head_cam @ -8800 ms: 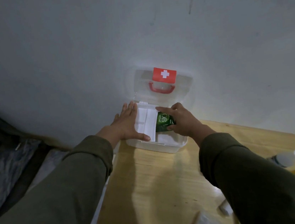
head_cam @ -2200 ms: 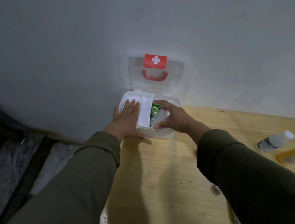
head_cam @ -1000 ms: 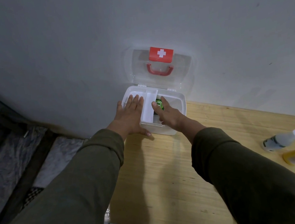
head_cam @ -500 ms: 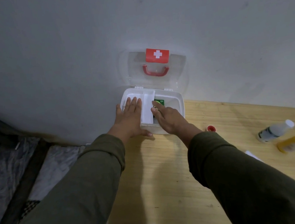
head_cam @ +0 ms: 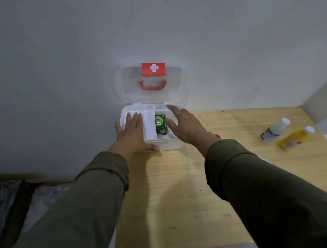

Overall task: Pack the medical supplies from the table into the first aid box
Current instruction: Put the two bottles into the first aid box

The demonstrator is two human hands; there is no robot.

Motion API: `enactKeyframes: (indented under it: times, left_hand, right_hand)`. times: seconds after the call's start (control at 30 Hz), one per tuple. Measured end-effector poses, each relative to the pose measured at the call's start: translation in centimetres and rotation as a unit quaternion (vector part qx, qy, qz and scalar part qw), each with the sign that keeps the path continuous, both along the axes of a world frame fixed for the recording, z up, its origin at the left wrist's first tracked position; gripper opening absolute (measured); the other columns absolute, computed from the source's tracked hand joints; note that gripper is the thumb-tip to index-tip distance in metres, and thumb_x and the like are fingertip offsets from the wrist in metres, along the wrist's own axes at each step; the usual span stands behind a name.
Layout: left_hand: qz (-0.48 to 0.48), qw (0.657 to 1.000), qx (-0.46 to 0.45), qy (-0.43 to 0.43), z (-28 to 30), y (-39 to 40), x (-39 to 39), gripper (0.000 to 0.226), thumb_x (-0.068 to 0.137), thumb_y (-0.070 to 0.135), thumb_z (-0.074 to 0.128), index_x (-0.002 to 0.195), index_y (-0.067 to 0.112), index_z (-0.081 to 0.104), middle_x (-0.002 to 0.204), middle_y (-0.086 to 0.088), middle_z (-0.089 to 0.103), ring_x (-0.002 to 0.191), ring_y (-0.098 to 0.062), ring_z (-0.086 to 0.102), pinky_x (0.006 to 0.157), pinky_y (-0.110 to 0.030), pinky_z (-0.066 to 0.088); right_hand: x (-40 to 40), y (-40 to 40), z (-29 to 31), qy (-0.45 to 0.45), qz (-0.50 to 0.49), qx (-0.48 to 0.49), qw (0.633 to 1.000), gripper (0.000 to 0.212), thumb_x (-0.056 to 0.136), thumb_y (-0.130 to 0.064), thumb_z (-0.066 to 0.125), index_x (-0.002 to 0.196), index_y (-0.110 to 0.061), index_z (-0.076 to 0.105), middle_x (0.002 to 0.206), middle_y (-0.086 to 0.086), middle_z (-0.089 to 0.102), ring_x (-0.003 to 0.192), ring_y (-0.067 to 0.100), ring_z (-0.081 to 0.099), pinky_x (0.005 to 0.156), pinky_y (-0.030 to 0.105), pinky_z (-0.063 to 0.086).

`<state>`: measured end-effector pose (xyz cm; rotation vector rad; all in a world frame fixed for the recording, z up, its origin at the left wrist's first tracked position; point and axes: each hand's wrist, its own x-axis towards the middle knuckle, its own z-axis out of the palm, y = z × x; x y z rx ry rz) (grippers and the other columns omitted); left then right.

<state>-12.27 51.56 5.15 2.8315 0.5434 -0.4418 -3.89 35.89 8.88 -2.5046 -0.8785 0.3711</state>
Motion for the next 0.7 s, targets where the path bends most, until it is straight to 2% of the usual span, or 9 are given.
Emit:
enactKeyframes:
  times: [0.33,0.47,0.7]
  left_hand:
    - [-0.065,0.991,-0.071,-0.093,4.0,-5.0,2.2,0.123,0.069,0.063,0.067,0.15,0.011,-0.009,0.16,-0.003,-0.011,0.146,-0.022,-0.018,0.116,-0.05,-0.004]
    - [-0.099,0.98,-0.094,-0.144,5.4,-8.7,4.5,0.108,0.076,0.06,0.063,0.151,0.015,-0.001,0.161,-0.001,-0.006,0.147,-0.02,-0.014,0.118,-0.048,-0.002]
    - [-0.161,0.959,-0.128,-0.197,5.7,-18.0,9.1,0.082,0.087,0.052,0.055,0.15,0.024,0.011,0.161,0.002,0.007,0.148,-0.016,-0.006,0.118,-0.048,0.003]
  right_hand:
    - [0.5,-4.7,3.4,-0.075,-0.054,0.031,0.995,0.055,0.095,-0.031,0.048,0.144,-0.023,0.026,0.131,0.017,0.047,0.112,0.031,0.053,0.092,0.038,0.043]
    - [1.5,-8.6,4.4,-0.138,-0.087,0.034,0.986,0.055,0.093,-0.031,0.052,0.143,-0.024,0.028,0.132,0.014,0.045,0.112,0.029,0.052,0.088,0.036,0.045]
    - [4.0,-19.7,4.5,-0.215,-0.185,0.022,0.959,0.053,0.089,-0.024,0.057,0.138,-0.02,0.037,0.128,0.015,0.046,0.112,0.031,0.051,0.089,0.045,0.049]
